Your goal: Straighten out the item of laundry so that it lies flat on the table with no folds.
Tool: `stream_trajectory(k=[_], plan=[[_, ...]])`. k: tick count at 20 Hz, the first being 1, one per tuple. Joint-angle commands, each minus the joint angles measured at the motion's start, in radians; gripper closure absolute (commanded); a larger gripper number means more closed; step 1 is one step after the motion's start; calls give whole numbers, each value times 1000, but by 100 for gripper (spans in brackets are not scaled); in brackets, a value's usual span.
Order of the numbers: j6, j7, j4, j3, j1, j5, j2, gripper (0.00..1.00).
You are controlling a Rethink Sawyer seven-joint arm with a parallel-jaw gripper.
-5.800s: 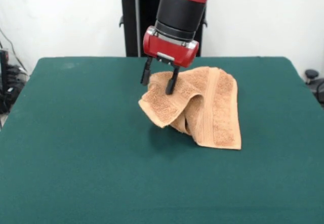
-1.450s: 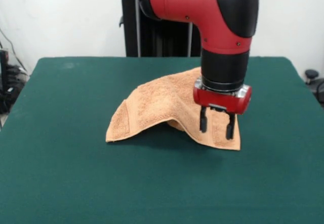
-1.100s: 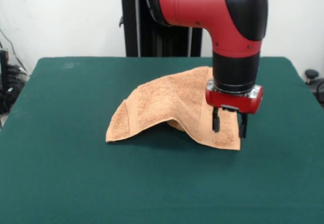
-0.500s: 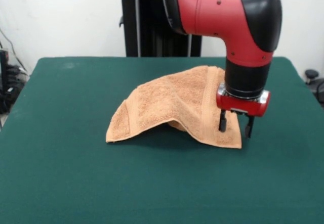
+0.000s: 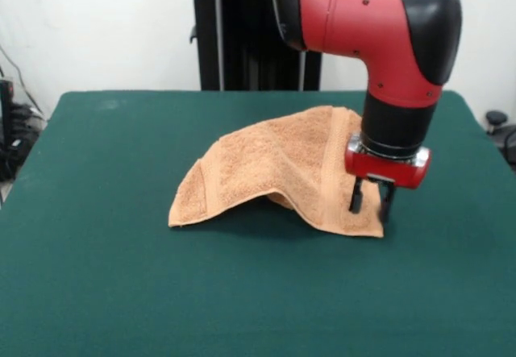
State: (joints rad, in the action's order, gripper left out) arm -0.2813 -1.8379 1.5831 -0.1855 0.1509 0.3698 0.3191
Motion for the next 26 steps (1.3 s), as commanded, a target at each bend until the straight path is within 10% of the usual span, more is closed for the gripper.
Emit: stream_trajectory(k=[1,14,26], plan=[[-8,-238,-33,22,9,47,-128,100],[-193,-300,27,-60,64,103,130,100],[-480,-386,-176,-148,47,115,184,100]])
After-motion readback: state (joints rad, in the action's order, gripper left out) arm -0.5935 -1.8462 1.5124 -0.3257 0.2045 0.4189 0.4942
